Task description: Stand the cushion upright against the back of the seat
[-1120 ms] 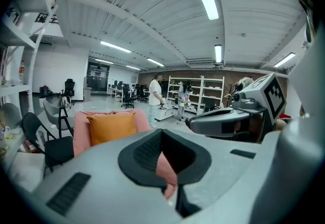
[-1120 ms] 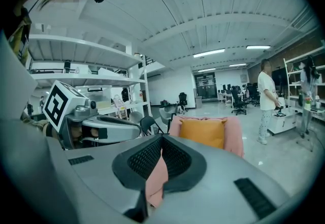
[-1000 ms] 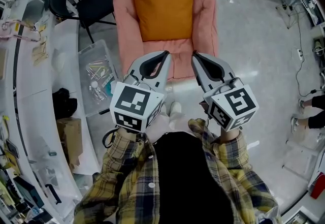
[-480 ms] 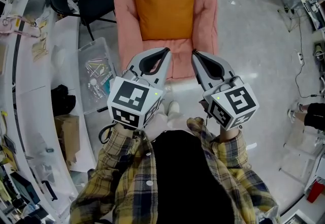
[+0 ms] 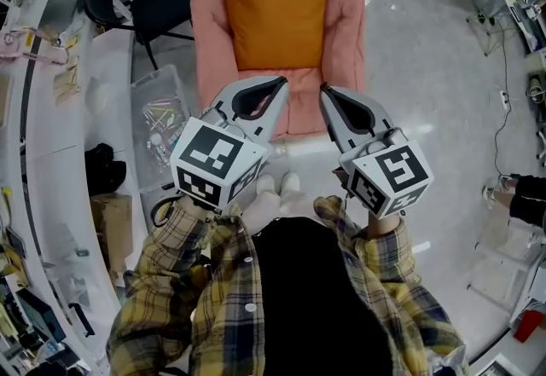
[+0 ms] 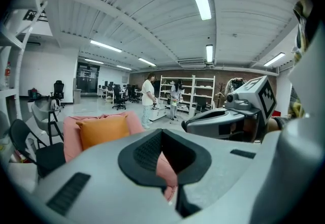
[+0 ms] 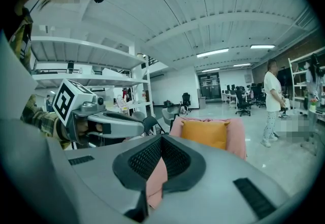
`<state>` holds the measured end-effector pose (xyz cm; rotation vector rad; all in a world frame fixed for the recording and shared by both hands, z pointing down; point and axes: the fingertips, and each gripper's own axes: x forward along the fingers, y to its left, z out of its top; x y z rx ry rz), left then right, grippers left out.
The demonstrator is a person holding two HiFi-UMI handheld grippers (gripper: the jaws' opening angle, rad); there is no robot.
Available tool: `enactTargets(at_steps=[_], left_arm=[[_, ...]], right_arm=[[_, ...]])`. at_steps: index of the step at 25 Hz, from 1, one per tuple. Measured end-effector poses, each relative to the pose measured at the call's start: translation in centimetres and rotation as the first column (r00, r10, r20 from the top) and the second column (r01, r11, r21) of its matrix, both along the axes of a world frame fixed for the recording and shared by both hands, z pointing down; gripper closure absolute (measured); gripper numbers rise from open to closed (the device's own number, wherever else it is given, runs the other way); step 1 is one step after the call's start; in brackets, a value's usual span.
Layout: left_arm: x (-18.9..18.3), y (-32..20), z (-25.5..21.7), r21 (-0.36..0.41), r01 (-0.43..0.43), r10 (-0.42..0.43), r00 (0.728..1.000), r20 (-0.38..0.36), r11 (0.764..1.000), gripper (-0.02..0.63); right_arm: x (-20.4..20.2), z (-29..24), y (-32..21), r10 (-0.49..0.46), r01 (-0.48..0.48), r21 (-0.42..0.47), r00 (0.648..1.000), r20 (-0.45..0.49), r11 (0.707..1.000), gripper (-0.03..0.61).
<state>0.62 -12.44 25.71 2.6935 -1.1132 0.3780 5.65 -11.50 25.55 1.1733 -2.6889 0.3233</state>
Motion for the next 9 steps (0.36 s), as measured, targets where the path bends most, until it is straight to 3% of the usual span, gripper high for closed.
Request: enactTargets(at_steps=[9], left_arm=[[-0.1,-1.6,-0.8,0.020,-0.060,0.061,0.998,-0.014,0.998,0.611]], right_arm=[[1.0,-0.9,-1.1,0.017,-0.016,0.025,1.000,-0.006,1.000,0.561]])
